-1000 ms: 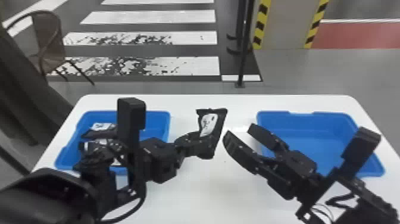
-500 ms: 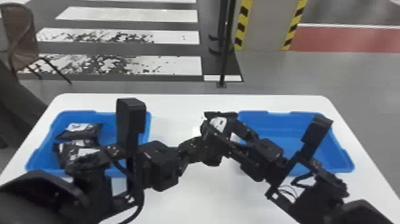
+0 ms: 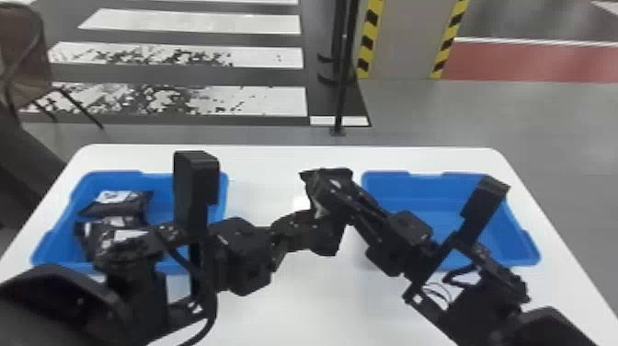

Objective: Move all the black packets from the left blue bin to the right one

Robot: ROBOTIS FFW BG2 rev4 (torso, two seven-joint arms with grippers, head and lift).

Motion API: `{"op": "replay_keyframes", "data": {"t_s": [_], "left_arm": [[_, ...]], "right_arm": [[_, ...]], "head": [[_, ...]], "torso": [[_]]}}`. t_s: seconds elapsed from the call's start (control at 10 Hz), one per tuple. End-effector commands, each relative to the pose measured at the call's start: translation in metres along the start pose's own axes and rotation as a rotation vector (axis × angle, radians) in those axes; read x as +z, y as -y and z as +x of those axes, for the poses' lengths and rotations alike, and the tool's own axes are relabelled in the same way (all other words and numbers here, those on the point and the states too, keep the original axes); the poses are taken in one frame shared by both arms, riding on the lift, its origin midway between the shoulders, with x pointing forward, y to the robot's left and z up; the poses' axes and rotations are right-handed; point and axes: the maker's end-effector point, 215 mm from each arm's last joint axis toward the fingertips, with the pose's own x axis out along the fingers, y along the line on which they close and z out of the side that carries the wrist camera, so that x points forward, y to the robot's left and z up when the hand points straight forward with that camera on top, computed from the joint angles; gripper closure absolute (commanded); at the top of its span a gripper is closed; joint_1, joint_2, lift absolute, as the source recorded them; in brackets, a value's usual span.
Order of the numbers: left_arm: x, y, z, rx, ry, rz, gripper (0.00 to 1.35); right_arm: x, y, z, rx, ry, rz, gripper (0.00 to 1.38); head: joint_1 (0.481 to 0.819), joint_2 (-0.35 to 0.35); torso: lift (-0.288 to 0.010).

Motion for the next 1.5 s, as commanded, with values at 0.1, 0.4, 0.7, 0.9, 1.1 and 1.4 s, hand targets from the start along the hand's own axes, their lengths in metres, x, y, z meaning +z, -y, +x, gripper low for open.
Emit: {"op": "replay_keyframes", "data": {"t_s": [0.1,0.4,0.7,0.9,1.1,1.4], "left_arm": [[-0.004,-0.002,-0.004,0.002,0.000,-0.030,0.57],[-0.010,-0.024,-0.018,0.057,0.019,-0.063,0.13],[-0.007,-0.086,-0.081,0.262,0.079,-0.087,0.14],[-0.002,-0.120,-0.115,0.379,0.114,-0.079,0.15],[-0.002,-0.141,-0.136,0.447,0.125,-0.077,0.15],[-0.011,-0.169,-0.166,0.553,0.111,-0.067,0.14]], "right_arm": [[0.001,-0.002,-0.001,0.003,0.007,0.011,1.28],[0.019,0.065,-0.021,-0.112,0.016,-0.029,1.28],[0.025,0.209,-0.059,-0.368,-0.036,-0.101,1.28],[0.009,0.287,-0.081,-0.505,-0.101,-0.096,1.28],[-0.002,0.329,-0.095,-0.601,-0.164,-0.115,0.90],[0.044,0.273,-0.132,-0.692,-0.074,-0.364,0.09]], "head": [[0.695,-0.054],[0.695,-0.060],[0.695,-0.109],[0.695,-0.116],[0.695,-0.125],[0.695,-0.133]], "torso": [[-0.140],[-0.140],[-0.140],[-0.140],[-0.140],[-0.140]]}}
